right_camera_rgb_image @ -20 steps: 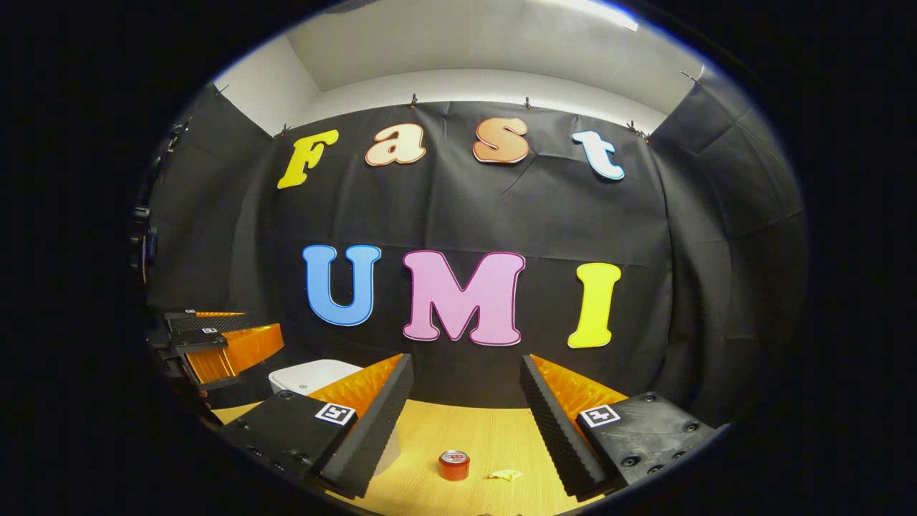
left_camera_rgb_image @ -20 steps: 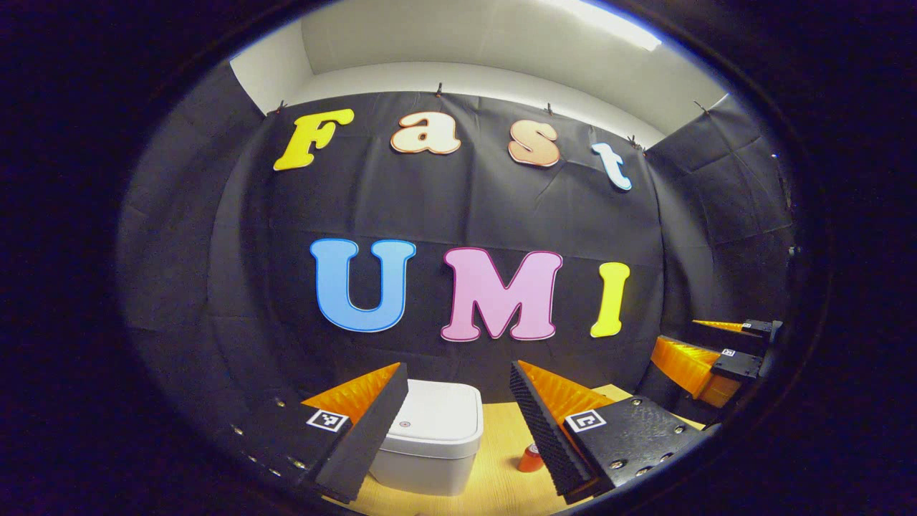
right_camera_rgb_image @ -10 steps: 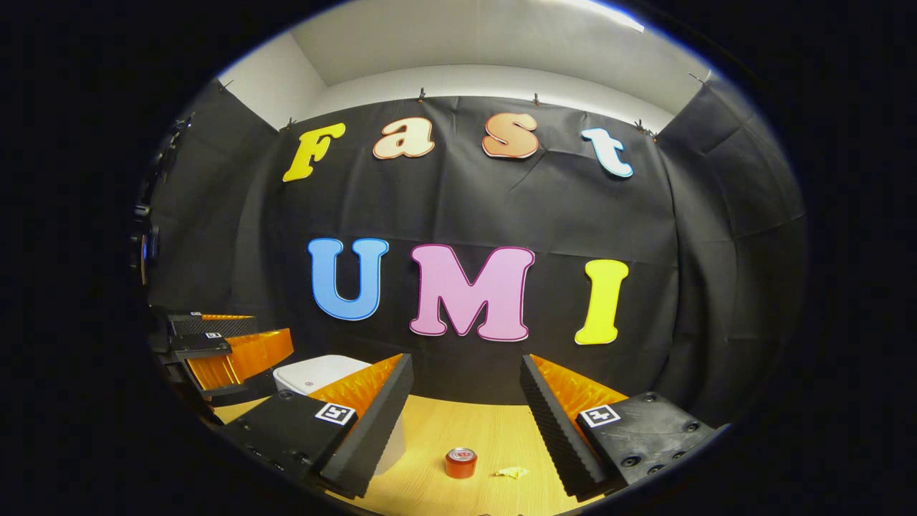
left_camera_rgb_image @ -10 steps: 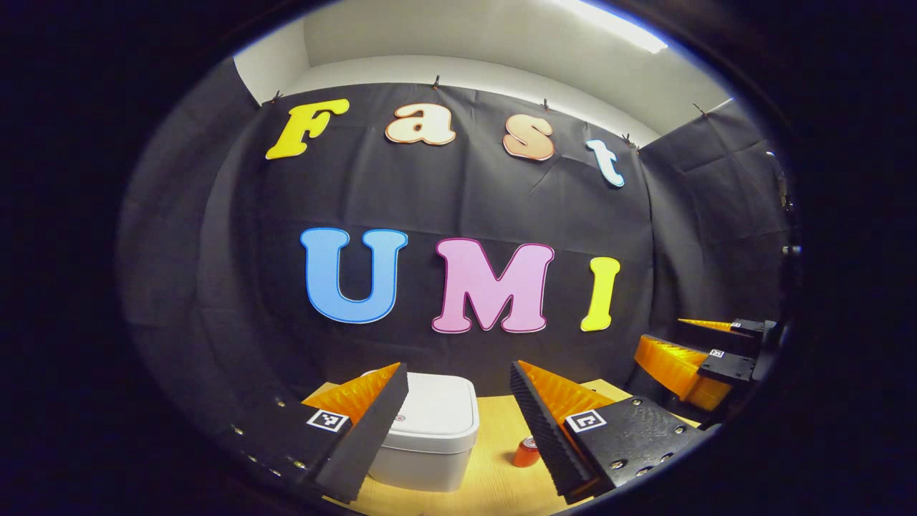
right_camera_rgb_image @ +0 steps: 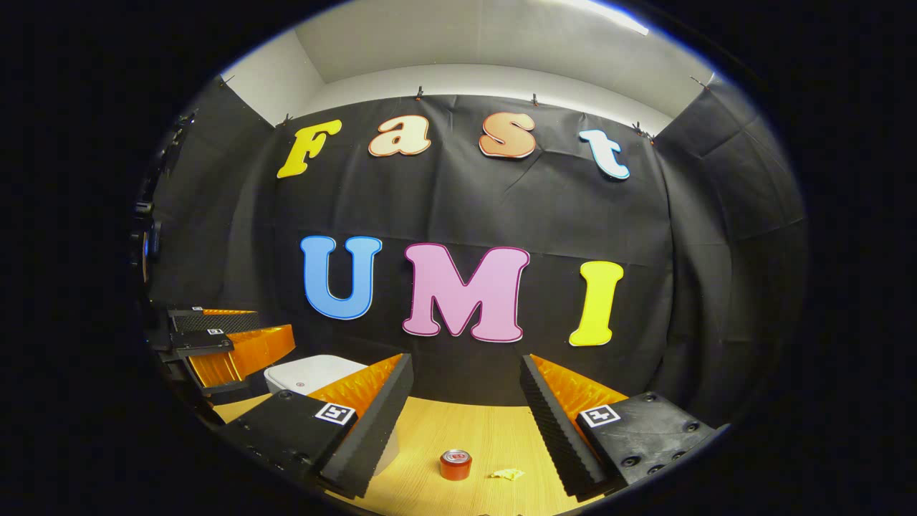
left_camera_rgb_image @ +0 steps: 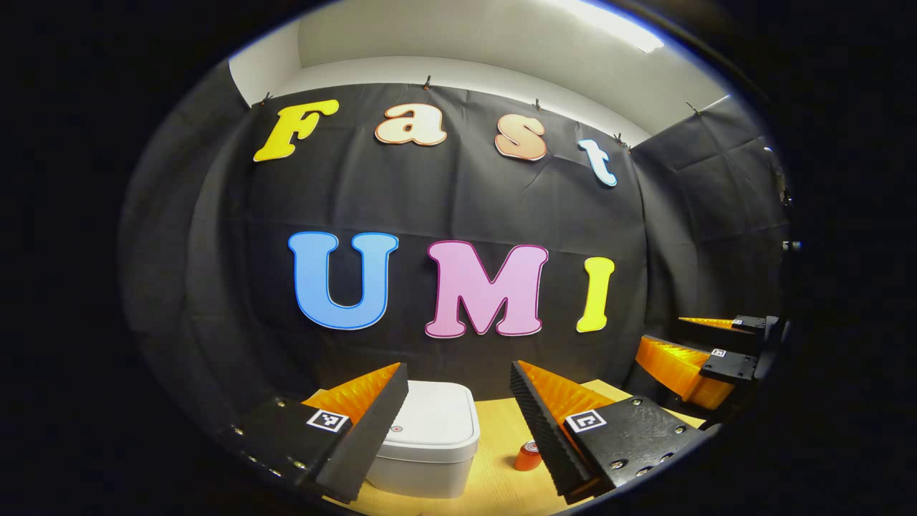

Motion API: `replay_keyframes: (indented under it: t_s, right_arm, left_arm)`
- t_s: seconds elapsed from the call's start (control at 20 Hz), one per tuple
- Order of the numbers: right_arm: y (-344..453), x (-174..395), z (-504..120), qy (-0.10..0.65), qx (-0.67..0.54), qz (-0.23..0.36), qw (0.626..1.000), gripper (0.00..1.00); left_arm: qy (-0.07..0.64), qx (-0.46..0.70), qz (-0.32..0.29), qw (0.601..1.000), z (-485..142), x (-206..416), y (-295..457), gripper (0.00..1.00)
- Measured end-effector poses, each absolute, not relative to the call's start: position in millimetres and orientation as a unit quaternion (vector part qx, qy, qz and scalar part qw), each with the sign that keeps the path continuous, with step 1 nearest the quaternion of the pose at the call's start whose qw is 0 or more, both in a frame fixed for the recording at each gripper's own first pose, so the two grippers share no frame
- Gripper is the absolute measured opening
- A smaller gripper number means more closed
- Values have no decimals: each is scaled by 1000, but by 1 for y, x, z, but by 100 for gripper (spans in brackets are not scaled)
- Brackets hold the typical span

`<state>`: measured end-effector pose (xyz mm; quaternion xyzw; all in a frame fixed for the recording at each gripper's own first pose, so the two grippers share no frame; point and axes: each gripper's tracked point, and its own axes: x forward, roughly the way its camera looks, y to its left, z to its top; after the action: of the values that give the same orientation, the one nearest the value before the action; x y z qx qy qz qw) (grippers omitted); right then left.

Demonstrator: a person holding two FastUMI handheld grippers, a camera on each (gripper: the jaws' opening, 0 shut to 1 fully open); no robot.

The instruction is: Press the lid of the desktop garbage bin to open it, pick up the crumpled paper on the desktop and throw it into the bin, then pick up the pop can on the desktop and drop it into the bin, and finally close the garbage bin lid.

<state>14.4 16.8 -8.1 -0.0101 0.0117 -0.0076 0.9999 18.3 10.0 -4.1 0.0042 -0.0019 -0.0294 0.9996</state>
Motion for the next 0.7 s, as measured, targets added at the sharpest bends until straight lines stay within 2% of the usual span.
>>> replay_keyframes:
  t_s: [0.35,0.6,0.7]
  right_arm:
    - [12,22,-13,16,-12,-15,1000,97]
    - [5,26,-19,24,-5,-22,999,98]
    - [3,27,-20,23,-1,-24,999,98]
  left_arm:
    - [15,-15,-9,1000,-18,35,27,94]
    - [26,-7,-16,1000,-26,50,34,94]
    - [32,-8,-16,999,-30,58,40,86]
